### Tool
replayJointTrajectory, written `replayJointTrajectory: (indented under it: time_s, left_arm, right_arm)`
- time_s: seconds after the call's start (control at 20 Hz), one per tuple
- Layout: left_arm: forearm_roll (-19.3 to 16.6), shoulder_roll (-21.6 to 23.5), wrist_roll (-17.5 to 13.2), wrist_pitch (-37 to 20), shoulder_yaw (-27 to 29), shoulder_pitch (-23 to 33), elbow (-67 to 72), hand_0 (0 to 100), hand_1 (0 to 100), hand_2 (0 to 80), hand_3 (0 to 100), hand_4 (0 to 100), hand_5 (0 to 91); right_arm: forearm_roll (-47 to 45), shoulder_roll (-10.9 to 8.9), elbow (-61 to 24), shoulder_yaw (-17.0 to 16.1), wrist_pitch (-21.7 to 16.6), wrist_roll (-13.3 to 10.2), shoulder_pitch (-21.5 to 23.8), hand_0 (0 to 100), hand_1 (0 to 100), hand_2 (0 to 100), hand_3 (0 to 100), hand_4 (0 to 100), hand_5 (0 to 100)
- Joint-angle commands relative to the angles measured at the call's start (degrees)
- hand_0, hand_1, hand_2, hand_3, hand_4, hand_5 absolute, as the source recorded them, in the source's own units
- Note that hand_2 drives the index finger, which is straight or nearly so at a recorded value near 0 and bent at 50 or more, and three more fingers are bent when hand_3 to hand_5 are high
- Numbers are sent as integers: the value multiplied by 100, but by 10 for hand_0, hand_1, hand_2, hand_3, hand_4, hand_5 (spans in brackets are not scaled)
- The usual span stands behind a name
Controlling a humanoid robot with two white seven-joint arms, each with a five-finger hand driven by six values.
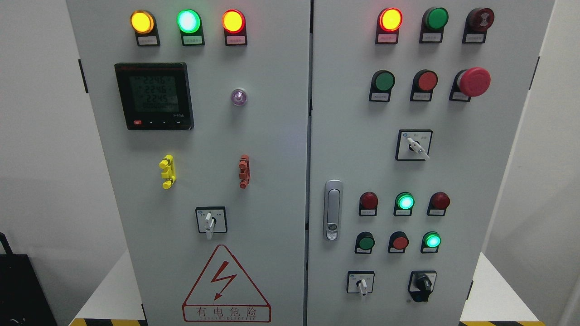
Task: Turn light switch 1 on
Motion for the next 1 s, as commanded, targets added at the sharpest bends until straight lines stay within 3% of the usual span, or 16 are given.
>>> replayJointTrajectory:
  time_s: [0.0, 0.55, 0.95]
  left_arm:
    - [-4, -113, 6, -1, 9, 0, 8, 383, 0, 0, 0, 0, 0]
    - [-4, -122, 32, -1, 18, 62, -45, 379, 0, 0, 0, 0, 0]
    - [-48, -17, 58, 43, 36, 528, -1222, 373, 0, 0, 0, 0, 0]
  right_arm:
    - [0, 1, 0, 1, -2, 3, 0, 0, 0, 0, 0, 0, 0]
    - [0, 1, 0, 1, -2, 3, 0, 0, 0, 0, 0, 0, 0]
    - [0, 1, 0, 1, -2, 3, 0, 0, 0, 0, 0, 0, 0]
